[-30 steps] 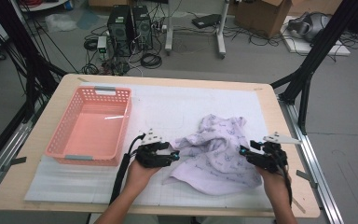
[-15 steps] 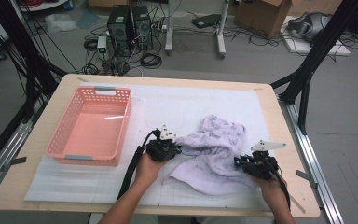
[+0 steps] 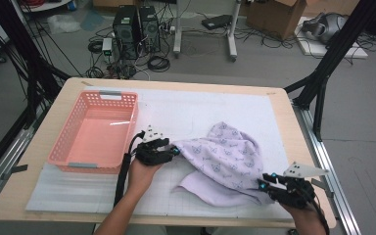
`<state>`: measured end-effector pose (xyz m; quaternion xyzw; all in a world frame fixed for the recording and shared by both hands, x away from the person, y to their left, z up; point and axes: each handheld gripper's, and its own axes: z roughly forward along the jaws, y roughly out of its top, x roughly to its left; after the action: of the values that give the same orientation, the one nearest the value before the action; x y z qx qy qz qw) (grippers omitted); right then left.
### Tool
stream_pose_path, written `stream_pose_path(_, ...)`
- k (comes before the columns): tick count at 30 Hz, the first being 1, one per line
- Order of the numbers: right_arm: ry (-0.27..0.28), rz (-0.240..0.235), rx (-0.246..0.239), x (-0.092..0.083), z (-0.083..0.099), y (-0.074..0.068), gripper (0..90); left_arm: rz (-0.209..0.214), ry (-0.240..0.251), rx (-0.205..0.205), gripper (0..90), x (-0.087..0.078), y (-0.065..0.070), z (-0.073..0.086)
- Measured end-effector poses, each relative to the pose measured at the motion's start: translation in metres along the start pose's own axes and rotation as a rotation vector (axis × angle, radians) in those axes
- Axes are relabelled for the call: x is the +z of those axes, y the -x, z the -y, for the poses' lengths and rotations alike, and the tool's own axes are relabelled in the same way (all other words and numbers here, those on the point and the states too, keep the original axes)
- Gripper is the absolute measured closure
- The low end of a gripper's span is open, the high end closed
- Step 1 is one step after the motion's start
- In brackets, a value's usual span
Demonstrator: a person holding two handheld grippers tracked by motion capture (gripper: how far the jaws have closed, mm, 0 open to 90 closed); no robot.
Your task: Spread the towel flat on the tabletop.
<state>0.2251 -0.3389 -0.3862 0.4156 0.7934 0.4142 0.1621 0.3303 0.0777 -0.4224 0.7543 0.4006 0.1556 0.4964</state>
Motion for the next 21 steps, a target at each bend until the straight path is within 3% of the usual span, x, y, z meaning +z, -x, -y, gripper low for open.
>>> stream_pose_path(2,0.024,0.012,-0.003,0.001,-0.006,0.005,60.4,0.007,0.022,-0.001,46.3,-0.002,0.000,-0.002)
stream_pose_path(6,0.060,0.055,0.016,0.019,-0.034,0.025,53.8,0.018,0.003,-0.016,43.4,0.007,-0.003,-0.004)
stream_pose_path(7,0.040,0.065,0.005,0.037,-0.048,0.036,51.8,0.027,0.000,-0.024,42.9,0.010,-0.003,-0.004)
stream_pose_path(8,0.040,0.065,0.005,0.037,-0.048,0.036,51.8,0.032,-0.008,-0.028,42.9,0.013,-0.003,-0.003)
stream_pose_path(12,-0.007,0.060,0.001,0.081,-0.073,0.051,46.5,0.038,-0.055,-0.036,41.8,0.024,-0.003,0.002)
stream_pose_path(13,-0.044,0.073,-0.027,0.101,-0.083,0.053,45.3,0.042,-0.067,-0.038,42.5,0.027,-0.003,0.003)
stream_pose_path(15,-0.061,0.067,-0.037,0.111,-0.088,0.053,43.9,0.046,-0.103,-0.040,42.6,0.033,-0.002,0.005)
stream_pose_path(18,-0.087,0.037,-0.051,0.139,-0.099,0.055,40.0,0.051,-0.171,-0.008,42.7,0.043,0.004,0.007)
stream_pose_path(20,-0.130,0.012,-0.055,0.159,-0.105,0.056,36.6,0.019,-0.184,0.054,44.4,0.047,0.011,0.007)
stream_pose_path(21,-0.154,0.007,-0.059,0.169,-0.106,0.055,34.1,-0.001,-0.192,0.084,49.8,0.048,0.012,0.006)
